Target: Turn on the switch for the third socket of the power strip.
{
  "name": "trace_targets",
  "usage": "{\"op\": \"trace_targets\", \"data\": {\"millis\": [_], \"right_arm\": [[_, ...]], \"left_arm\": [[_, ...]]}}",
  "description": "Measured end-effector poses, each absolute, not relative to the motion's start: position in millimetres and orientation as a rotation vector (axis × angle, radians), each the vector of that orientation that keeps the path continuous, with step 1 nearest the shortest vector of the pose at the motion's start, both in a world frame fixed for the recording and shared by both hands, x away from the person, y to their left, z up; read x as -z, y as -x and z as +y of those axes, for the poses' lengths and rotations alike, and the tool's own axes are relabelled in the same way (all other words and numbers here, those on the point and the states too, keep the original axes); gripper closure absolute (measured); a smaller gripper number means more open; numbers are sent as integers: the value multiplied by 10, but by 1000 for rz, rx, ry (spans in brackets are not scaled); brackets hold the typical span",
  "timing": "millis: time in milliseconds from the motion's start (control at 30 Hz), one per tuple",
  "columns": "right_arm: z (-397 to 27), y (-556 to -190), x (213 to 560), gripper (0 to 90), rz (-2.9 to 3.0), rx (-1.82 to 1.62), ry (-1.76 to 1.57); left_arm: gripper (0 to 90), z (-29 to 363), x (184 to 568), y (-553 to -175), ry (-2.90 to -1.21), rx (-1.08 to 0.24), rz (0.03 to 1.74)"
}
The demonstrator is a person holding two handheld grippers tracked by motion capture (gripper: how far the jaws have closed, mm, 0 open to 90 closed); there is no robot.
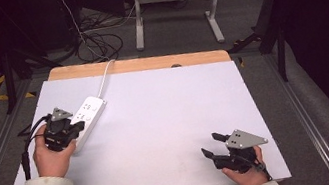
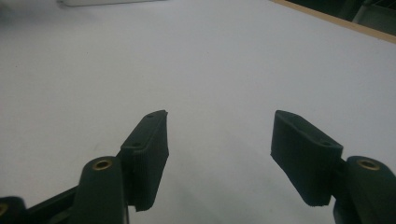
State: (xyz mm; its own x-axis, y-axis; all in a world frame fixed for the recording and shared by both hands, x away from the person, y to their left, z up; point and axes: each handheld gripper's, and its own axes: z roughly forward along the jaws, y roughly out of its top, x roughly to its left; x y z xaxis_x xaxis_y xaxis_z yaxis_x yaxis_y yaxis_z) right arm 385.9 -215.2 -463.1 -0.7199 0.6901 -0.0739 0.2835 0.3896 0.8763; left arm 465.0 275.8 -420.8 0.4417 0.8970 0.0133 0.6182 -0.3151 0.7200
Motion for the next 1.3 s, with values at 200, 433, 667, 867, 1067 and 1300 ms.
{"op": "trace_targets", "data": {"millis": [200, 433, 667, 867, 1067, 1300], "right_arm": [[-2134, -3872, 4641, 371, 2235, -1273, -829], [-2131, -3876, 4643, 370, 2239, -1278, -827], [-2129, -3878, 4644, 371, 2240, -1278, -825], [-2133, -3884, 4647, 370, 2240, -1284, -825], [-2140, -3881, 4644, 370, 2238, -1284, -824], [-2134, -3878, 4645, 370, 2239, -1284, -822]], "left_arm": [[900, 2715, 4080, -4577, -2051, -565, 1230], [900, 2697, 3924, -4480, -2074, -564, 1214], [900, 2708, 3871, -4443, -2075, -545, 1195], [722, 2719, 3836, -4395, -2006, -523, 1182], [584, 2713, 3777, -4273, -1931, -545, 1077], [420, 2684, 3721, -4133, -1911, -548, 978]]}}
